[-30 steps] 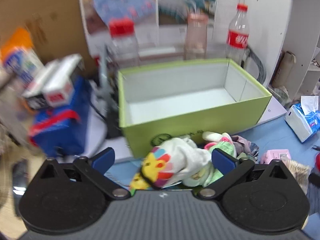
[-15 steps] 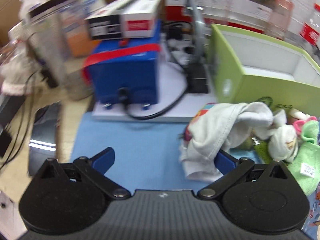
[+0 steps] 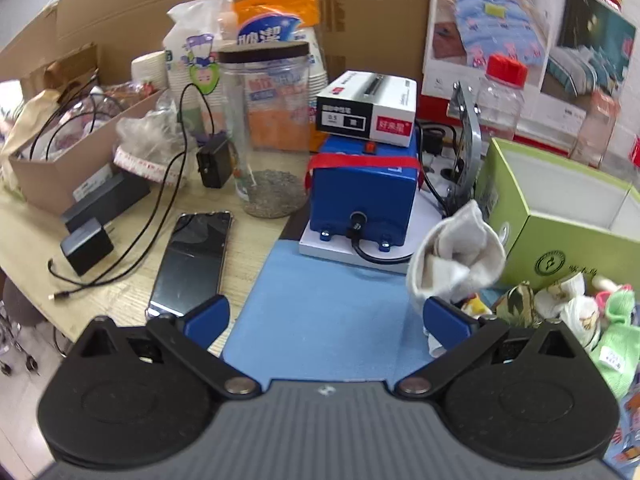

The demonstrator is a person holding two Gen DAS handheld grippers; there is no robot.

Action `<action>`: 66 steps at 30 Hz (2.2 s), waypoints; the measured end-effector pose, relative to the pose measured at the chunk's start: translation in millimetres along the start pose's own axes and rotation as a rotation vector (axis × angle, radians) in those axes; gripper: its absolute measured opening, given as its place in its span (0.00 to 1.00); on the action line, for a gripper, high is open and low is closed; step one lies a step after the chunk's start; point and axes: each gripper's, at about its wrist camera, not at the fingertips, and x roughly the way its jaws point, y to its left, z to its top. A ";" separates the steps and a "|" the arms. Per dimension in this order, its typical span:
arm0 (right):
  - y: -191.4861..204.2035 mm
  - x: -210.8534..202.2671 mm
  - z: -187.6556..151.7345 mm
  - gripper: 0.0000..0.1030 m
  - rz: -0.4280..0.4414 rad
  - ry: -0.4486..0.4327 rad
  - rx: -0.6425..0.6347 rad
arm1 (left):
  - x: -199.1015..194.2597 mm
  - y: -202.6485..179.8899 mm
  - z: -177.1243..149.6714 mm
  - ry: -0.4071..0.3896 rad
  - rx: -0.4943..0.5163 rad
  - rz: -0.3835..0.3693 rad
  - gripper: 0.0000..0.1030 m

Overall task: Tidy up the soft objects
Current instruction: 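Move the left tool to the printed white sock while the right tool moves to the cotton swab bag, then close the left gripper on the printed sock while the right gripper grasps the swab bag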

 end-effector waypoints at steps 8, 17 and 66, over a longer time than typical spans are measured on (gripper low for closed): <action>20.0 -7.9 3.1 0.76 0.228 -0.001 0.047 | 0.0 12.0 -9.2 0.049 -0.069 -0.042 0.99; 33.2 5.5 -8.3 0.76 0.244 0.064 0.074 | 46.2 -36.1 5.2 0.117 -0.048 -0.129 0.99; 22.7 -11.1 -52.9 0.76 0.287 0.085 0.035 | 49.6 -13.1 -19.7 0.155 -0.057 -0.053 0.99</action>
